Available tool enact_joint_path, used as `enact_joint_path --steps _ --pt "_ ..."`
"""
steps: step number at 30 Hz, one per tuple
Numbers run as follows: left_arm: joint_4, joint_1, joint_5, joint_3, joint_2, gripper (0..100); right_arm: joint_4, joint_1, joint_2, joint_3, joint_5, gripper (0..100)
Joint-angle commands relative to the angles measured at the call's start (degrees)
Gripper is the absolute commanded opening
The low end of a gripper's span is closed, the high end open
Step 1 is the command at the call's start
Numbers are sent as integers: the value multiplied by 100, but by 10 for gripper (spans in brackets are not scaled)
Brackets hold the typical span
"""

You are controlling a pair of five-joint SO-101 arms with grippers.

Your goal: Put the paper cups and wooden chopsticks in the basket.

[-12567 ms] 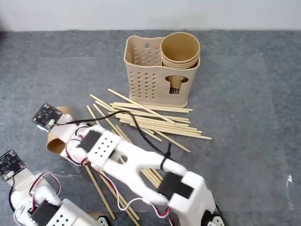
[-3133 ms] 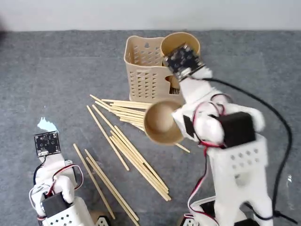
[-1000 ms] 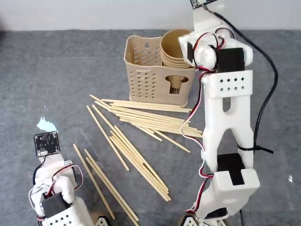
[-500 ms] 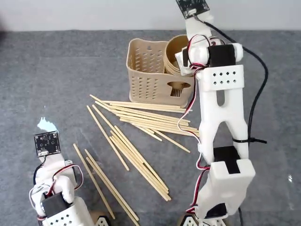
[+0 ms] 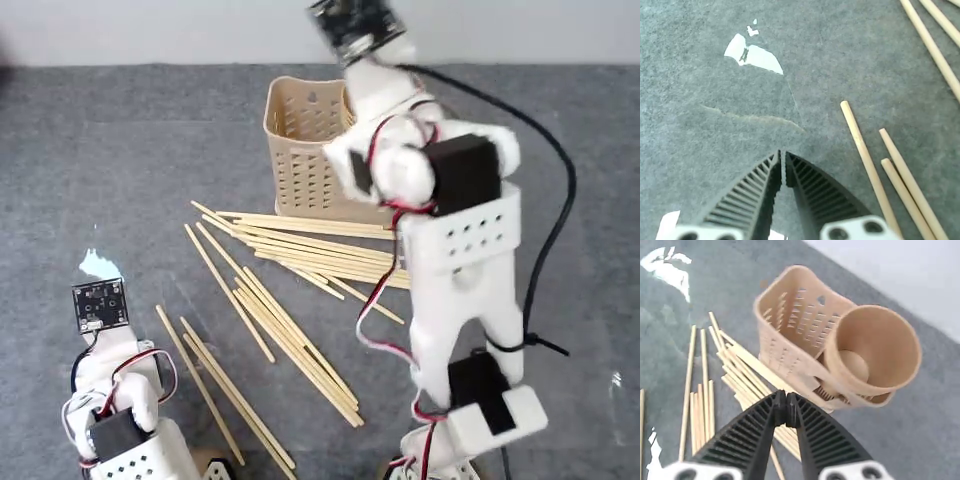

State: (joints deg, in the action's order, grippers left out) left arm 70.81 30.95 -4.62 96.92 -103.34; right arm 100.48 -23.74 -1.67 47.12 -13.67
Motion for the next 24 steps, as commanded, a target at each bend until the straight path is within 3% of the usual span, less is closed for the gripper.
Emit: enact_joint_path --steps 1,7,11,18,24 --pt "26 -26 -9 -48 -97 14 233 -171 505 -791 62 16" --pt "26 -26 -9 -48 -97 14 101 -365 848 -2391 70 18" --pt "26 -26 -9 -48 -97 14 -233 -541 840 -3270 79 105" --pt "26 -26 -9 -48 -97 14 -2202 -1358 831 -5187 26 115" --pt "26 -26 -9 -48 -97 14 -3530 -1473 101 -5811 -220 119"
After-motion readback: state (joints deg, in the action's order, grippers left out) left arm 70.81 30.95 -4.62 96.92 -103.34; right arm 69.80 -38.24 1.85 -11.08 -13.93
